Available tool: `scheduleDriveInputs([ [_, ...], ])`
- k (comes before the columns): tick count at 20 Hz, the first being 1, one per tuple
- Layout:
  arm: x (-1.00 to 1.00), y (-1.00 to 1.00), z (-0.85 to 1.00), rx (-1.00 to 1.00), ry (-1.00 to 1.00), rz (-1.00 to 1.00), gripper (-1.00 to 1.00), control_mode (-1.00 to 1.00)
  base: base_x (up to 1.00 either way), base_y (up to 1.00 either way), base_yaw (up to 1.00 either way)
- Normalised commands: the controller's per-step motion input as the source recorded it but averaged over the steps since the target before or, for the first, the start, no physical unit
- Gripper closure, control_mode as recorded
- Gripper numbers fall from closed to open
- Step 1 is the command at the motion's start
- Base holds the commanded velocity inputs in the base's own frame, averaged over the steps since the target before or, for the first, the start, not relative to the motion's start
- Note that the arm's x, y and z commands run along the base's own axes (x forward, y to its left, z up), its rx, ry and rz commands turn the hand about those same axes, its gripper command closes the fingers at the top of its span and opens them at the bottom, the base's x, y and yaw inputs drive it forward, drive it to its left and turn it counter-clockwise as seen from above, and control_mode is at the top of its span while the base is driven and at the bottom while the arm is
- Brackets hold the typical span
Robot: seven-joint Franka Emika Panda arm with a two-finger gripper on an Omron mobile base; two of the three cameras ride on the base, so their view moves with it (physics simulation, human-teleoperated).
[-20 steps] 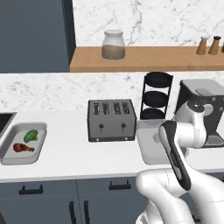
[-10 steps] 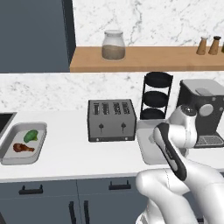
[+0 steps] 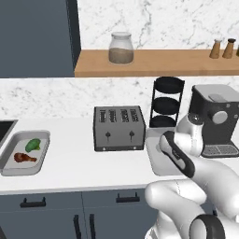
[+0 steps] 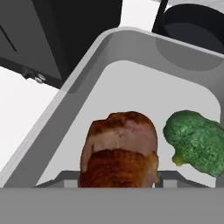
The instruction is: Place one broccoli and one chicken drumstick in each tupperware on the nearby counter, to pack two identical lunches.
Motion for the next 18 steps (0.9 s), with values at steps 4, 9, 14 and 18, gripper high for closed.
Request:
scheduleDriveInputs([
  [4,0.28,-0.11,-0.21,0.0,0.0,0.0,1.0,-1.0,0.0,0.0,0.0],
  [9,0.23,-0.1,-0.18,0.0,0.0,0.0,1.0,-1.0,0.0,0.0,0.0],
  [14,0.19,-0.09,-0.22,0.0,0.01,0.0,1.0,-1.0,0.0,0.0,0.0],
  [18,0.14,0.0,-0.26,0.0,0.01,0.01,1.0,-1.0,0.0,0.0,0.0],
])
